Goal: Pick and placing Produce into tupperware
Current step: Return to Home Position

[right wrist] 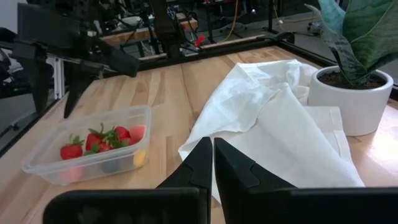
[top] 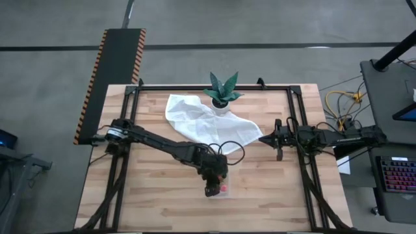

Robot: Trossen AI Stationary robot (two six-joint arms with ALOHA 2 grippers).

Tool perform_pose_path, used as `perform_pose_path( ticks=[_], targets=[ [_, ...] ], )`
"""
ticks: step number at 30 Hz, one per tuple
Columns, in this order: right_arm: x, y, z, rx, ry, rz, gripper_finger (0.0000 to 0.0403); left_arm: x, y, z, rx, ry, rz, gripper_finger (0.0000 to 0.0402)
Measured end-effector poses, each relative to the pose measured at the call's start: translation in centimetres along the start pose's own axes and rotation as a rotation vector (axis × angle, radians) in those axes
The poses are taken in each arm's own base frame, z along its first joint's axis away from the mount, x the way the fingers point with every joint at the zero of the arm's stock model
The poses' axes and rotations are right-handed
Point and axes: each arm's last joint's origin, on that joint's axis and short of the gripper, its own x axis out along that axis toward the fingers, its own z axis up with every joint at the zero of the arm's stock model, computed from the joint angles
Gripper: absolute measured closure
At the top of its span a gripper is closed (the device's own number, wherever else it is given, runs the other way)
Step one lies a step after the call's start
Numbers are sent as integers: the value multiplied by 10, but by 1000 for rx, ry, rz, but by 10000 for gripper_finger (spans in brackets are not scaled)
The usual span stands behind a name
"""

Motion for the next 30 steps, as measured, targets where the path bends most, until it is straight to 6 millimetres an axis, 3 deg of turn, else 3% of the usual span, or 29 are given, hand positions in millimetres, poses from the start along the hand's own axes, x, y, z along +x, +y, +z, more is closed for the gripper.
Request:
perform_pose_path(
  ticks=[7,11,15,18,23,30],
  targets=[
    [0,1,5,-3,-50,9,394,-12,1,10,233,-63,27,272],
    [-1,2,14,14,-143,26,394,-41,-7,17,353,-169,43,272],
    [-3,4,23,-10,-235,56,394,-79,-20,21,537,-327,230,272],
    [-5,6,28,-50,-292,86,394,-120,-40,17,692,-453,307,272],
    [-9,8,43,-91,-303,90,394,-203,-59,-1,715,-681,344,272],
    [-31,15,90,-170,-204,73,394,-290,-64,-65,692,-800,555,272]
  ],
)
